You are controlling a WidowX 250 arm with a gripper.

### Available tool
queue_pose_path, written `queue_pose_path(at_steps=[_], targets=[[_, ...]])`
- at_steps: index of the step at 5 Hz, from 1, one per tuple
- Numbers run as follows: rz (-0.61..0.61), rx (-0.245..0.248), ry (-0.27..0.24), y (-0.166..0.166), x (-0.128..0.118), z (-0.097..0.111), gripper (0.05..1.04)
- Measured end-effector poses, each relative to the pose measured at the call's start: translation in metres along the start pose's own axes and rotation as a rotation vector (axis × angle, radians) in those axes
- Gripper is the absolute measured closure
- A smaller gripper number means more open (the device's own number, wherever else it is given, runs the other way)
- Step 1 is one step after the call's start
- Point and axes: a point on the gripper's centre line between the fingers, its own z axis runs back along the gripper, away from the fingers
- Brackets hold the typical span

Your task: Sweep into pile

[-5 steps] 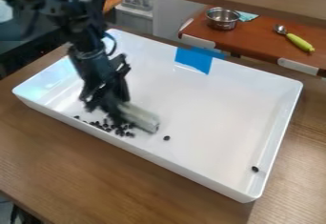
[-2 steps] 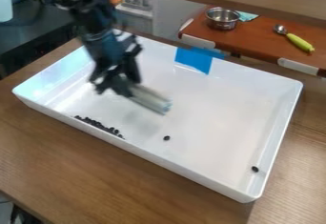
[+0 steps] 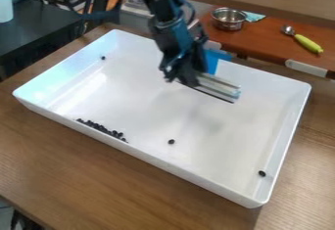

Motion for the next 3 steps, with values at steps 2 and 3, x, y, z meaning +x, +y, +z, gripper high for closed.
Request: queue_pose_path(at_steps=[2,3], targets=[[-0.23,0.021,0.077,0.01,-0.042,-0.022,0.71],[-0.277,0.056,0.09,0.029,-0.052,-0.036,0.71]])
